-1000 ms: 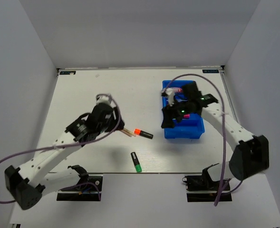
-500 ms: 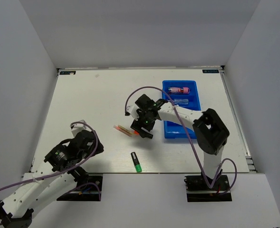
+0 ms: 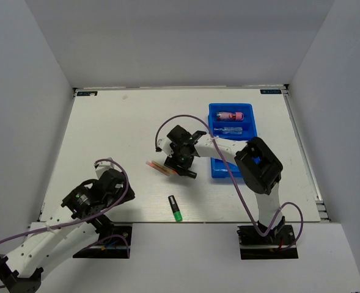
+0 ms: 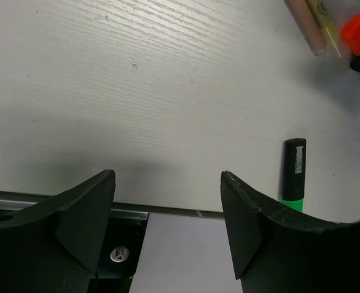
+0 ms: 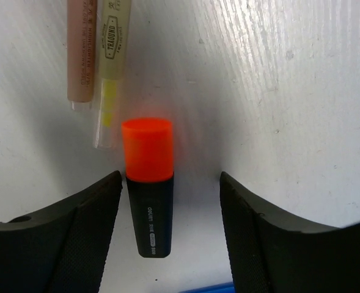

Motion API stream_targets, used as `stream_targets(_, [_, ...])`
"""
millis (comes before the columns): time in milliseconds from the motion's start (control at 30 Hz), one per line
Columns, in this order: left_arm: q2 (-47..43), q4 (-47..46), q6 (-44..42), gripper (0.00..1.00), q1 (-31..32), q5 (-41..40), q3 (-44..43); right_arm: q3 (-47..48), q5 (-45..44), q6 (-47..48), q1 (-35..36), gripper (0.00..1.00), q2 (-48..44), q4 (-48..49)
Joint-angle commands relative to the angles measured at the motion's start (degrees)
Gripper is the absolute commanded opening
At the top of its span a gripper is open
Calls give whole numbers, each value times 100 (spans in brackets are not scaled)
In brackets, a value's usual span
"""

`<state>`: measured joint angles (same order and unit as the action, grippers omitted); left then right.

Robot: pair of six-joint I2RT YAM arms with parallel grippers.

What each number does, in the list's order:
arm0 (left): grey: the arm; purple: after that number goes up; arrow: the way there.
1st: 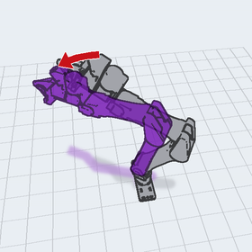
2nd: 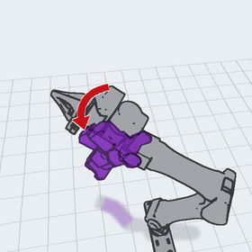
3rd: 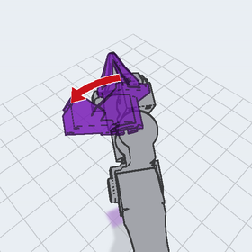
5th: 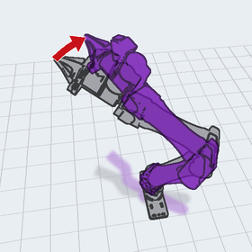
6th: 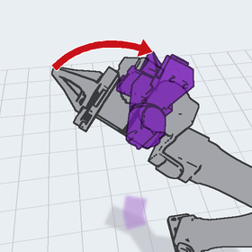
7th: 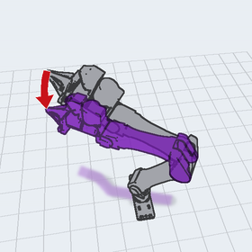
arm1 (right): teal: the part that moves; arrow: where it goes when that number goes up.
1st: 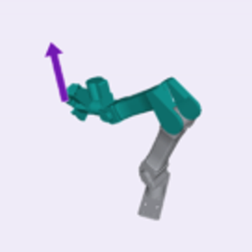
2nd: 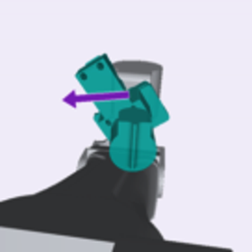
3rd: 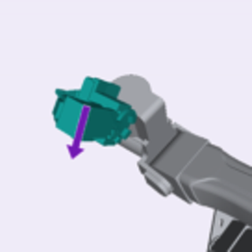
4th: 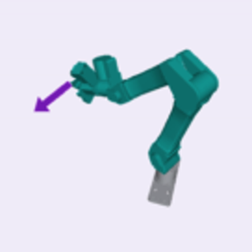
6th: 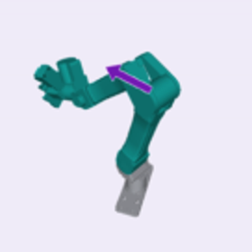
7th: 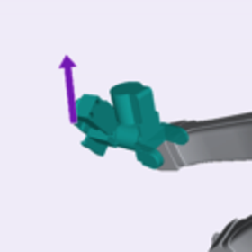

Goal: Sort the stationery into containers
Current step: Pick up the pen from the center of the board.

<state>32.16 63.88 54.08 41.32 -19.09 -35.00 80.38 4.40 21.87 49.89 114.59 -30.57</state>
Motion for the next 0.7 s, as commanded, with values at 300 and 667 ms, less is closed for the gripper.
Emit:
stream_targets(300, [158,-393,-73,80,-19,318,161,-462,130,107,47,10,-41,-186])
stream_targets(667, [431,-1077,-583,77,-19,1081,292,906,43,678,12,0,-1209,-1302])
